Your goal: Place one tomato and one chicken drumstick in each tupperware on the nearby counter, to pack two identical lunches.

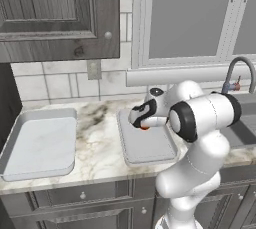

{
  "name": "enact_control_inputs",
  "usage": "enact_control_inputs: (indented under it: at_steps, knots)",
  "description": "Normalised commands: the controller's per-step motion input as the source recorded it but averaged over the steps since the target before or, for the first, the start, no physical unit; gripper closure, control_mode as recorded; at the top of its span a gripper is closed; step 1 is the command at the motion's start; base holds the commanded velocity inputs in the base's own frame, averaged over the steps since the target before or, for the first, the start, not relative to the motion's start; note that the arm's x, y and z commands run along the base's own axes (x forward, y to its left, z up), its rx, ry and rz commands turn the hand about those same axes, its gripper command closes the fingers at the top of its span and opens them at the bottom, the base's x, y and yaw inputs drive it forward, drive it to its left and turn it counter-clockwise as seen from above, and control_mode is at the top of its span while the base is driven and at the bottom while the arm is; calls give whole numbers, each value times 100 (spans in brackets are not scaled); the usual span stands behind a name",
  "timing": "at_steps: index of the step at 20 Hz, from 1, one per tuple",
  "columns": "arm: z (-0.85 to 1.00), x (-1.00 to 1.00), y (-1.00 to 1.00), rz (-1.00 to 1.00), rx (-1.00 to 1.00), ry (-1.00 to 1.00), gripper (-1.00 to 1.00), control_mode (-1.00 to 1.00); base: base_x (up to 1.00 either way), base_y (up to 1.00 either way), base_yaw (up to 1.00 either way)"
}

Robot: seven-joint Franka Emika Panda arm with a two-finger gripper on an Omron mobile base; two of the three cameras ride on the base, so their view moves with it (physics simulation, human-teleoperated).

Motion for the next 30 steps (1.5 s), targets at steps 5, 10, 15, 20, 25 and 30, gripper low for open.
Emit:
enact_control_inputs:
  at_steps: [5, 10, 15, 20, 25, 30]
  knots:
    - [87, -44, -12, 0, 0, -7, -100, -100, 0, 0, 0]
    - [100, -67, -30, 0, 0, -15, -100, -100, 0, 0, 0]
    - [100, -76, -13, 0, 0, -11, -100, -100, 0, 0, 0]
    - [100, -72, -1, 0, 0, -12, -100, -100, 0, 0, 0]
    - [100, -57, -1, 0, 0, -8, -100, -100, 0, 0, 0]
    - [93, -57, 0, 3, -1, -15, -100, -100, 0, 0, 0]
